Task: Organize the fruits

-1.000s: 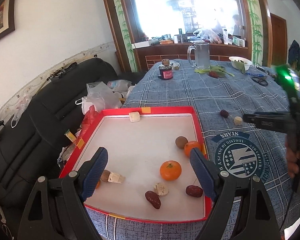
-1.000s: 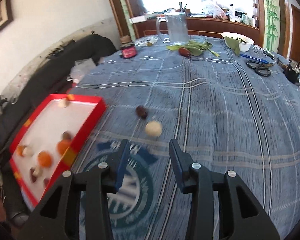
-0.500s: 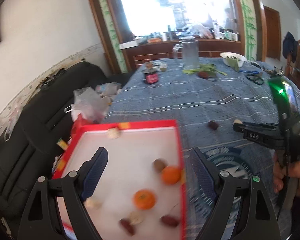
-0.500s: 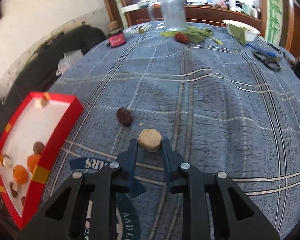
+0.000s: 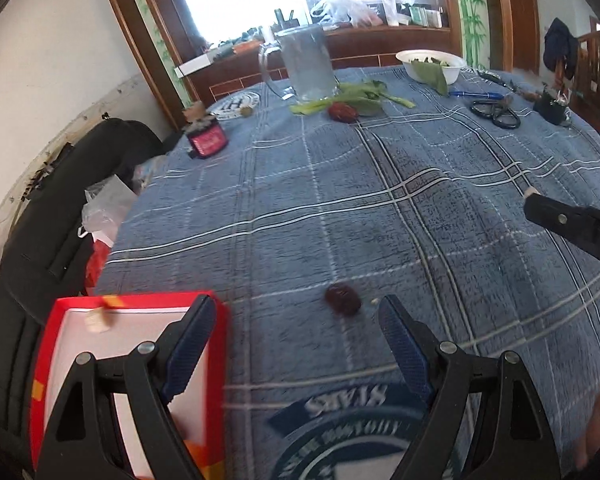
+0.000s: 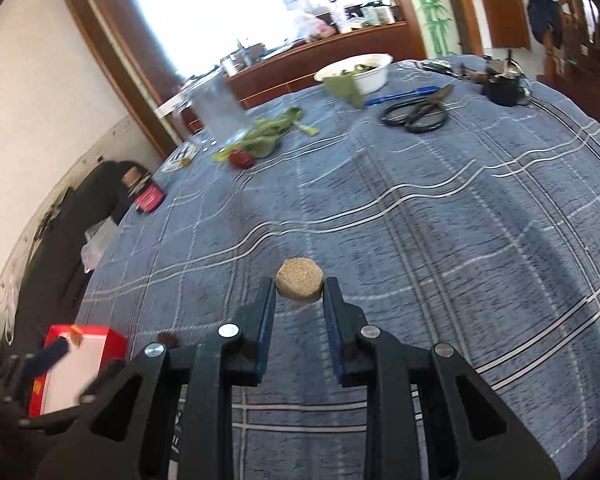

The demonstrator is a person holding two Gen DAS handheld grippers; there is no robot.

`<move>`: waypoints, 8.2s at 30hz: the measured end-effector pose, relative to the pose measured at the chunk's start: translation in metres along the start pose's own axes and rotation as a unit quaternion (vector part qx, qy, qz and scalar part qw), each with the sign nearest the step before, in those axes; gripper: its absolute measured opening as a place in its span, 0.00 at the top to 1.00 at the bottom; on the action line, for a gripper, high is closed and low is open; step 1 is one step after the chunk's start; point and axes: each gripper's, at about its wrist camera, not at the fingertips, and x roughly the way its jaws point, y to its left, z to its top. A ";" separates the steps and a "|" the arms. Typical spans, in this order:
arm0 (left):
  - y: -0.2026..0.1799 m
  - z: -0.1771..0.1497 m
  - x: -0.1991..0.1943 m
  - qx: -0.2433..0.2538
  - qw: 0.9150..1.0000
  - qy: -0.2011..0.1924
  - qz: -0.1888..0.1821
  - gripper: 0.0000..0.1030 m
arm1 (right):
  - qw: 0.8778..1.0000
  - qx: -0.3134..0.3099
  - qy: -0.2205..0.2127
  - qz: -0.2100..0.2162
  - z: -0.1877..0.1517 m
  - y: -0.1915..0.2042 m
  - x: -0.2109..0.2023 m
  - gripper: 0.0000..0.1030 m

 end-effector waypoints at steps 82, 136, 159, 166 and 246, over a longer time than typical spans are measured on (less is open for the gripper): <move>0.209 -0.168 -0.085 -0.169 0.985 -0.026 -0.031 0.78 | 0.946 -0.230 0.148 0.177 -0.150 0.265 0.019 0.74; 0.198 -0.133 -0.131 -0.174 0.978 -0.109 0.046 0.18 | 0.958 -0.226 0.089 0.152 -0.130 0.242 -0.024 0.51; 0.082 -0.119 -0.181 -0.095 0.979 -0.174 -0.044 0.00 | 0.972 -0.184 -0.146 -0.005 -0.089 0.075 -0.151 0.00; 0.054 -0.119 -0.192 -0.070 0.979 -0.179 -0.062 0.00 | 0.970 -0.165 -0.179 0.006 -0.096 0.044 -0.176 0.00; 0.204 -0.240 -0.251 -0.193 0.953 -0.225 0.061 0.00 | 0.932 -0.310 -0.176 0.058 -0.229 0.220 -0.238 0.00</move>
